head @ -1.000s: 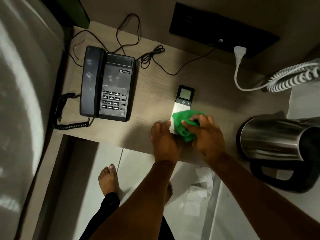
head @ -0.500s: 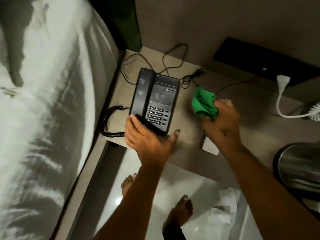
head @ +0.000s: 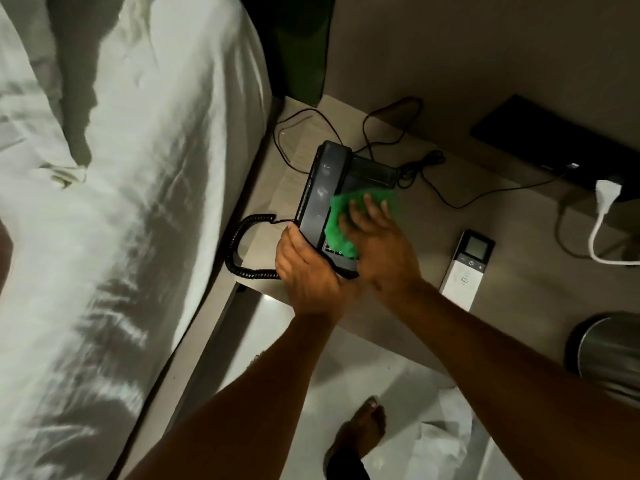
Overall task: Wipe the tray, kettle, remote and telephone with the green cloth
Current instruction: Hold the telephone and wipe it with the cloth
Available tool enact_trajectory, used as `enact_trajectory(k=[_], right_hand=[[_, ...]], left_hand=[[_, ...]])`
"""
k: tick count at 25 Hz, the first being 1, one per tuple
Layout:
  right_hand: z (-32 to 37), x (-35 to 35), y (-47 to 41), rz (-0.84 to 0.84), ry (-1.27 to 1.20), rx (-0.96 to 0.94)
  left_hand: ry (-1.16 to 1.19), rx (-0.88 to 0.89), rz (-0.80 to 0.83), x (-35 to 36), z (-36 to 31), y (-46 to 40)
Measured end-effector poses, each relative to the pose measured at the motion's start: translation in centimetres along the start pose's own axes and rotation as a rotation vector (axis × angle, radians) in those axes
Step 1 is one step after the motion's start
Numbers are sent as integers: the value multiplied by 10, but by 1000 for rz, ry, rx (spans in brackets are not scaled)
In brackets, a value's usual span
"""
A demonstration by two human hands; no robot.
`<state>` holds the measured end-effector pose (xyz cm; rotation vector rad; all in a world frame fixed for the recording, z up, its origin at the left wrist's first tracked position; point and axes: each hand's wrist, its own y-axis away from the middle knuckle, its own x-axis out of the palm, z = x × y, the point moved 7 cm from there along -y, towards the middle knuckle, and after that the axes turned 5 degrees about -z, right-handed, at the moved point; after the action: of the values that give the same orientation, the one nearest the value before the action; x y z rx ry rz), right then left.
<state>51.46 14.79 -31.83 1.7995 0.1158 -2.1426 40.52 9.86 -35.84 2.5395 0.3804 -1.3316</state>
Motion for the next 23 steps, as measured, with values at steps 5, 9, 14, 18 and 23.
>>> enact_trajectory(k=[5,9,14,18,23], right_hand=[[-24,-7,-9,82,81,-100],[-44,-22,-48,-107,-49,164],[-3,1,40,9,-94,-79],[-37,-9,7,18,19,-72],[-73,-30,-60,-156,-130,319]], left_hand=[[6,-18,34,-1,1,-1],[5,-23,25,2,4,-2],[0,0,42,5,5,-1],[-6,-9,32,4,3,0],[-19,-8,13,5,5,-2]])
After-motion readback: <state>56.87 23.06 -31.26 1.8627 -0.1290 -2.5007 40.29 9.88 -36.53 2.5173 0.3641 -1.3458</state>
